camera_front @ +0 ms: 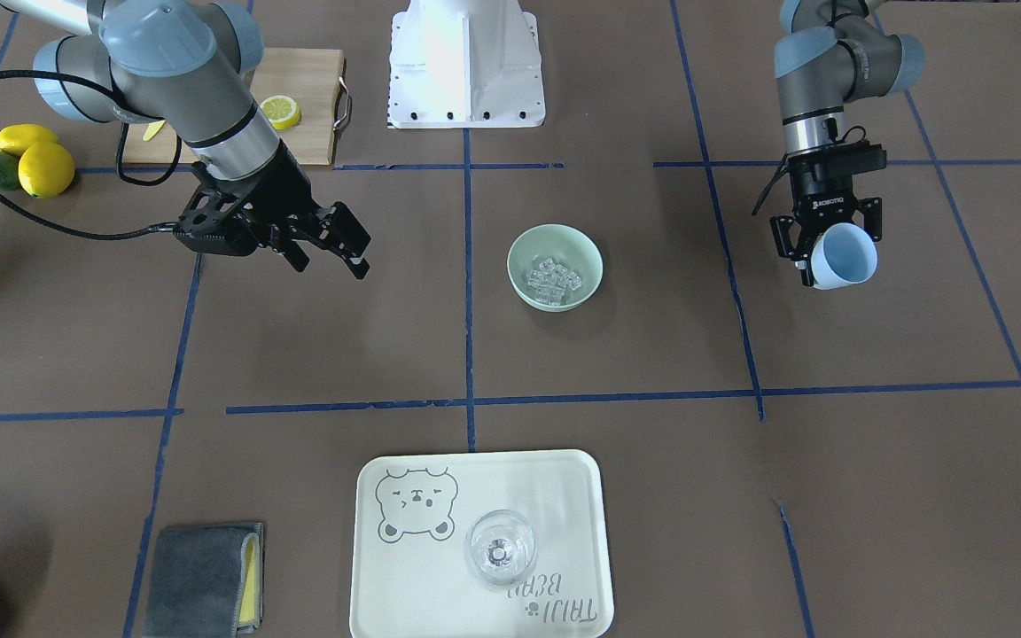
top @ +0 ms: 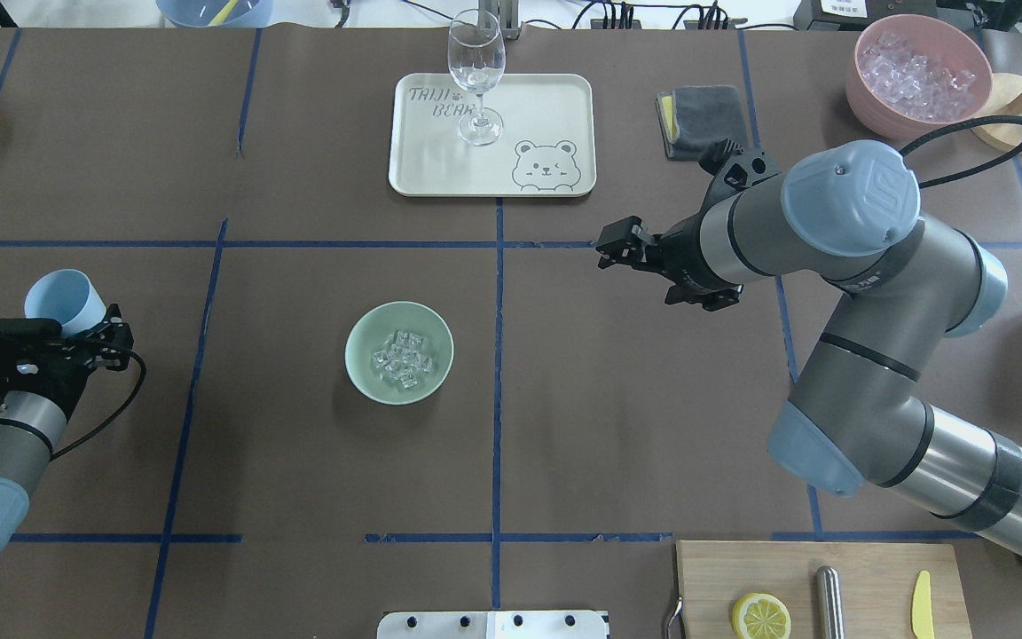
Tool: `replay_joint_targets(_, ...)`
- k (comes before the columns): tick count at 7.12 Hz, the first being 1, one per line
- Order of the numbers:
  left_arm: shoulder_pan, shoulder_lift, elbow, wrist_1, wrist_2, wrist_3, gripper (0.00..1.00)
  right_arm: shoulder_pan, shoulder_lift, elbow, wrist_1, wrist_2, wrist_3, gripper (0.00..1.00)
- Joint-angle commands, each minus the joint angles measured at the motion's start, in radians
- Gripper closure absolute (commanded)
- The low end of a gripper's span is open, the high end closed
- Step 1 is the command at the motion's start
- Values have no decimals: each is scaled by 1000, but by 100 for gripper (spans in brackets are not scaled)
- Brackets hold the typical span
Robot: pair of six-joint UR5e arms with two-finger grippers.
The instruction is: Pour ice into bowl
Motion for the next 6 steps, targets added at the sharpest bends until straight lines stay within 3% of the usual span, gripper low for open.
replay_joint_targets(1, 50, 11, 106, -24, 80, -222, 100, 0, -1, 9, 0, 0, 2, 0)
replay_joint_targets(6, 95, -7, 162, -14, 209, -297, 100, -9, -1, 16, 0, -3, 13, 0)
